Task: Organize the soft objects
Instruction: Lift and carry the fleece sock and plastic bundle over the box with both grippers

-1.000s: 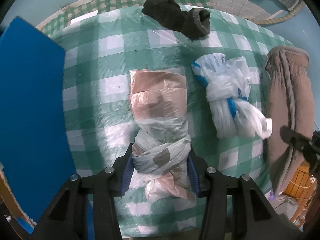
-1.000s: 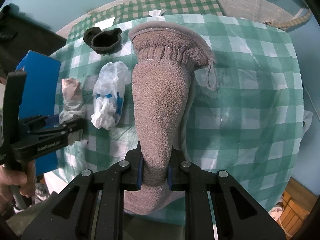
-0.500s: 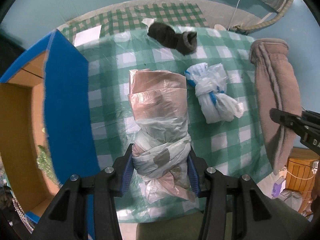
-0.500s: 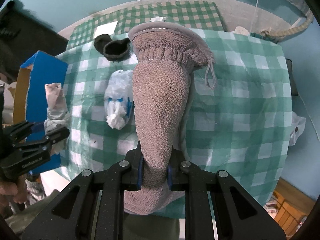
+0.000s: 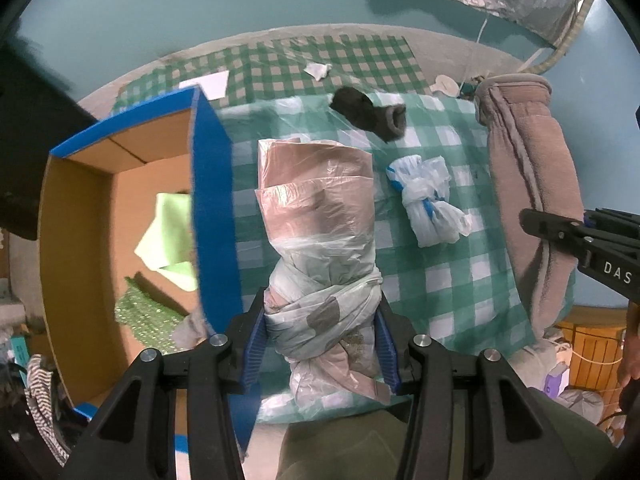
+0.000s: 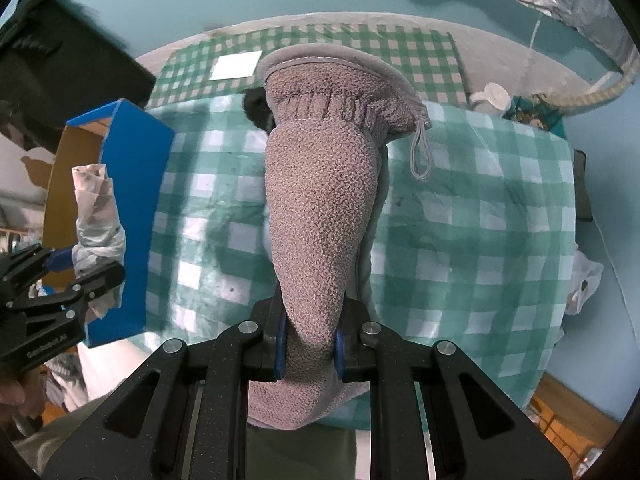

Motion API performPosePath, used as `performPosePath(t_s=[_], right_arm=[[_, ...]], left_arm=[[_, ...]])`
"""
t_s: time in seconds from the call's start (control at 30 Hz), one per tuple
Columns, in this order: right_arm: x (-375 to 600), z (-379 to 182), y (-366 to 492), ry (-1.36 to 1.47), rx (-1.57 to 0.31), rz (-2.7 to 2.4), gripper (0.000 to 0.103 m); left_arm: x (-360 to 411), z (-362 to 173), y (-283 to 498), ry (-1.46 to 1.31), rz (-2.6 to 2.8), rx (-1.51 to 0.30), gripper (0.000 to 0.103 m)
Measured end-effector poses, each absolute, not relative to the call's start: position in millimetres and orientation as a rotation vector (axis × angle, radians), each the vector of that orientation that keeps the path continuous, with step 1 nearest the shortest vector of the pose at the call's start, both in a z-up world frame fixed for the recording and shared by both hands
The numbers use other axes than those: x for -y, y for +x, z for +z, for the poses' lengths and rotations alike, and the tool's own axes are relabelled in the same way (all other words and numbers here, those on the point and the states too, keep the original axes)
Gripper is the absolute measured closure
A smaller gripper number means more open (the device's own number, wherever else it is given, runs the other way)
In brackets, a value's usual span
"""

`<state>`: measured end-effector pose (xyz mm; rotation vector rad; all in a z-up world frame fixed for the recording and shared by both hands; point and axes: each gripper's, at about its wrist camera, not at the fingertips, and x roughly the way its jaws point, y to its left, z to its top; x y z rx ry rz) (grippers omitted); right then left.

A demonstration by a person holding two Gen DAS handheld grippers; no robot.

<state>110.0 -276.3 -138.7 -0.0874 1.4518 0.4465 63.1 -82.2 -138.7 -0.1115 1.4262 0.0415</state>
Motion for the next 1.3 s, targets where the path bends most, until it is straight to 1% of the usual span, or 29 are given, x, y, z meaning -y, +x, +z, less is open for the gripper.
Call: performPosePath(t_s=[0.63,1.3], right_arm=[[198.5,-97.4,100.8,-0.158,-1.383,0.585,0.087],[78.3,-78.7,82.1,-0.312,-1.333,0.805,0.087]], left_arm=[[9.9,-108.2,32.9,-0.246,0.165,-1.372,0.055],[-60.6,-107.6,-4.8,-0.364,0.328,-1.353,0.055]])
